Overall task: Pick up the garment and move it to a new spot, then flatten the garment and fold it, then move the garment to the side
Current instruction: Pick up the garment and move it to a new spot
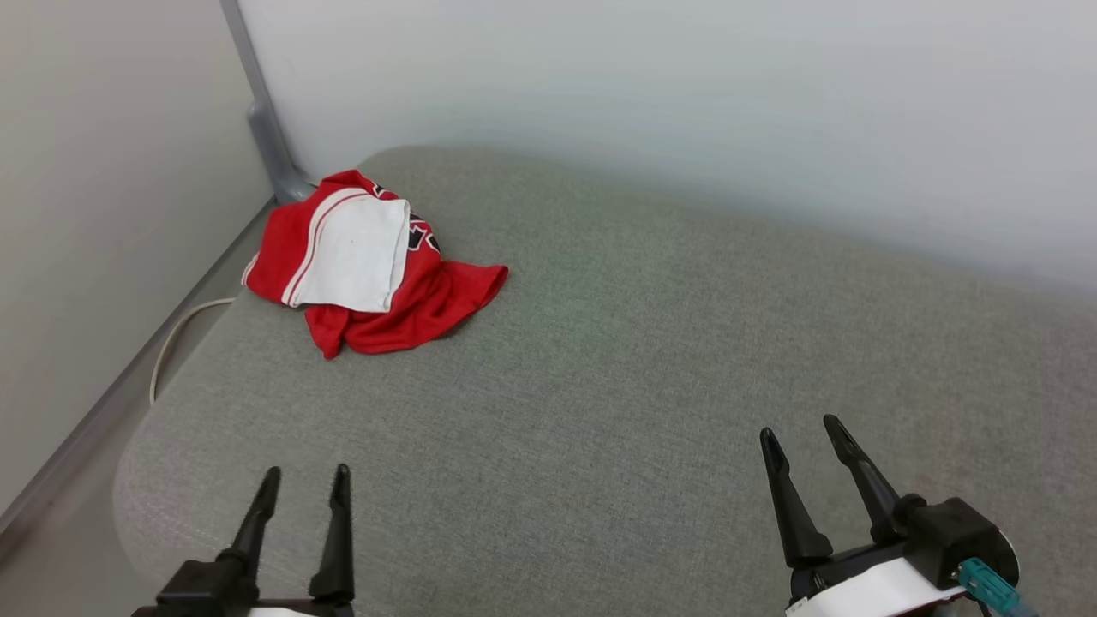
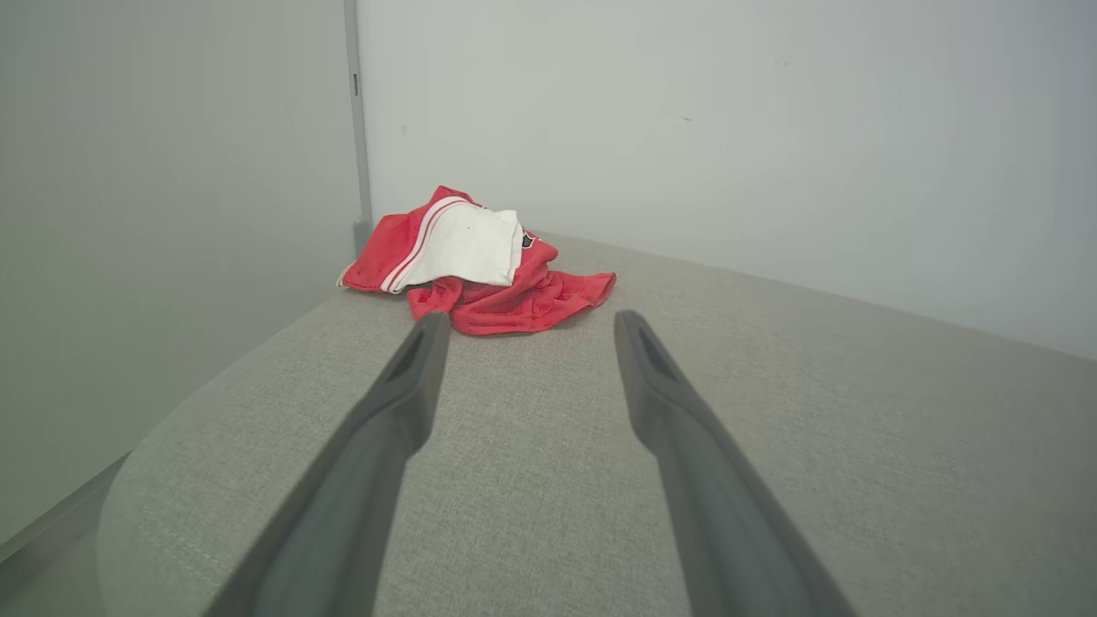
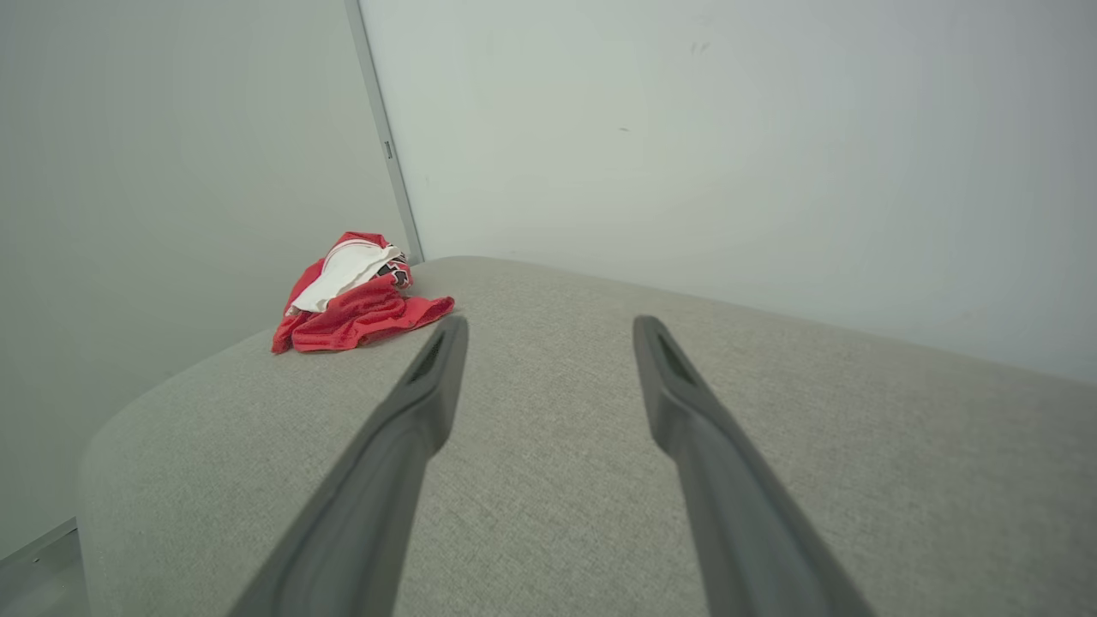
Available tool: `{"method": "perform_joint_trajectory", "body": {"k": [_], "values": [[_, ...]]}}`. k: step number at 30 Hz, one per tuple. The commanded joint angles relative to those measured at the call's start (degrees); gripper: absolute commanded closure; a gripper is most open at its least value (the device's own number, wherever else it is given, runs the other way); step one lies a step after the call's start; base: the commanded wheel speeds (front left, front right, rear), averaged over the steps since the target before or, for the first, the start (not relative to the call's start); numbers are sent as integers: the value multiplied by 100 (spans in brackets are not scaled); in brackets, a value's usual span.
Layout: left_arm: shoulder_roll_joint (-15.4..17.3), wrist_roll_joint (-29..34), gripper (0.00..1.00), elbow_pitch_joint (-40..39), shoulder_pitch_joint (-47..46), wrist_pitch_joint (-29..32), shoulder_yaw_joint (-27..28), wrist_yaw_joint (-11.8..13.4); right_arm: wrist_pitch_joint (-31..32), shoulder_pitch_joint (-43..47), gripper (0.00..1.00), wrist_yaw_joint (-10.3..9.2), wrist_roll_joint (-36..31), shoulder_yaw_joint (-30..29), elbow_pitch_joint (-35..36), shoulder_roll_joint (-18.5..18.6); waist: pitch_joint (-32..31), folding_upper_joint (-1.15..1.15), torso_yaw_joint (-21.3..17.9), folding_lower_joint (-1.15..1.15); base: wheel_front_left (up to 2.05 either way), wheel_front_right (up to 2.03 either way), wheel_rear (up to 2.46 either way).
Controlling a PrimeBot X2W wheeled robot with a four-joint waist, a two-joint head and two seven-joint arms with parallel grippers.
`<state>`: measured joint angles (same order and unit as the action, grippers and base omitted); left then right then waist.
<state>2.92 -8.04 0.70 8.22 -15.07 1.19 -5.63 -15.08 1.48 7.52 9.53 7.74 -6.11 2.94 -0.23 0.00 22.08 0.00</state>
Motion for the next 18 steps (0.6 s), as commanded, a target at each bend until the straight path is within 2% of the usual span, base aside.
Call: {"method": "perform_joint_trajectory", "body": {"k": [1,5,9,13,18], "values": [[-6,-136,0,61,-71,-15,94,-2,-14,2,0,-5,-63,-9,23,-11,141,0,-54,0,0,0,0],[6,-182,0,489,-416,-15,243,-76,-14,-153,0,-5,-255,12,124,-11,537,0,-191,0,0,0,0],[331,-301,0,1042,-1111,-16,289,-151,-15,-300,0,-6,-436,-43,264,-10,970,0,-376,0,0,0,0],[969,-835,0,1643,-2098,499,51,-182,-14,-469,0,-5,-517,-117,409,-8,1466,0,-565,0,0,0,0],[1992,-1791,0,1906,-3113,1898,-491,-187,-14,-610,0,-5,-675,-167,538,51,2023,0,-776,0,0,0,0]]}}
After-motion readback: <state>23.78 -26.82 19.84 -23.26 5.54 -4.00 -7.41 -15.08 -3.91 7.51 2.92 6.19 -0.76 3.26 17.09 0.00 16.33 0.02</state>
